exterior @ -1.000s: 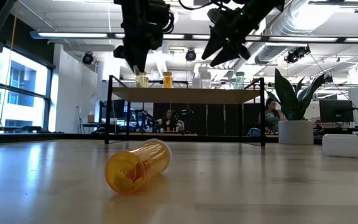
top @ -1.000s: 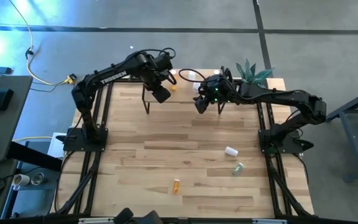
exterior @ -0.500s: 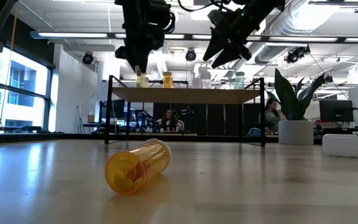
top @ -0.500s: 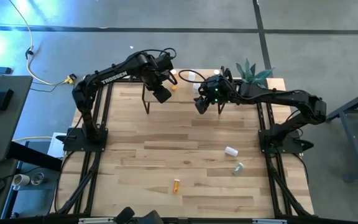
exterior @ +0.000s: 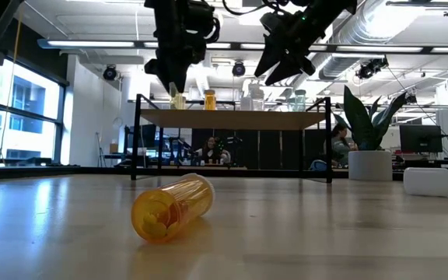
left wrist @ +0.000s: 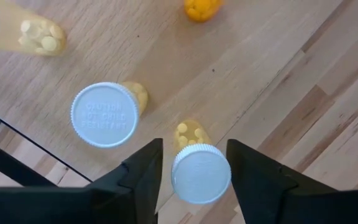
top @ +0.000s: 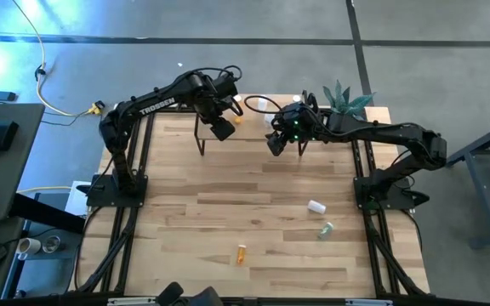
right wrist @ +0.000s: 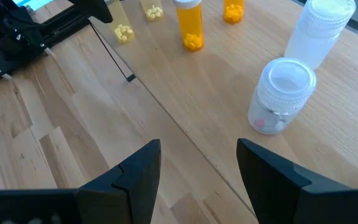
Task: Pick and place medicine bottles onto shelf by color
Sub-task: Put the yellow pill bottle on the shelf and align it to the other yellow pill bottle
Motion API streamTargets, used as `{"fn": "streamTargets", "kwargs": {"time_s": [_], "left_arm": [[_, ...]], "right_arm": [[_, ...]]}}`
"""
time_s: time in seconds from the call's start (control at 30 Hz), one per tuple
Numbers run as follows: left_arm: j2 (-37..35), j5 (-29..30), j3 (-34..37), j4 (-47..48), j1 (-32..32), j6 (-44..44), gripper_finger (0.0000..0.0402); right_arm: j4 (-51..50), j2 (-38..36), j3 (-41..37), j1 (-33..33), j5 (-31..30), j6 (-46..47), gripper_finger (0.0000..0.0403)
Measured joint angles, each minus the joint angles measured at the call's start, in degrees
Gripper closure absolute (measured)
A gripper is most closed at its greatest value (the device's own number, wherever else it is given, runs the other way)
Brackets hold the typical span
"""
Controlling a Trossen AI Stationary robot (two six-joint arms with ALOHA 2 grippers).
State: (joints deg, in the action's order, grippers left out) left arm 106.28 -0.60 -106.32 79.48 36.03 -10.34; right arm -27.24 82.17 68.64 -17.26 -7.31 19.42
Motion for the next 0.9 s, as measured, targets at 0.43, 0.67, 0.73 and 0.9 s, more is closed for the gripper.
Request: {"fn": "streamTargets", "kwargs": {"time_s": [0.43,0.67,0.73,0.9], "left_arm": [[-0.1,-0.1,0.0,0.0,0.0,0.0,0.0224],[-0.2,0.0,0.0,0.0,0.0,0.5,0.0227],[-0.2,0.0,0.0,0.0,0.0,0.5,0.0228],[-0.2,0.0,-0.1,0.0,0.0,0.5,0.0229]], "right_arm": [[-1.0,0.0,0.0,0.0,0.0,0.0,0.0201],[-1.3,0.0,0.0,0.0,0.0,0.0,0.0201],[-1.3,0.0,0.0,0.0,0.0,0.0,0.0201],[-1.3,0.0,0.0,0.0,0.0,0.0,0.0201]]}}
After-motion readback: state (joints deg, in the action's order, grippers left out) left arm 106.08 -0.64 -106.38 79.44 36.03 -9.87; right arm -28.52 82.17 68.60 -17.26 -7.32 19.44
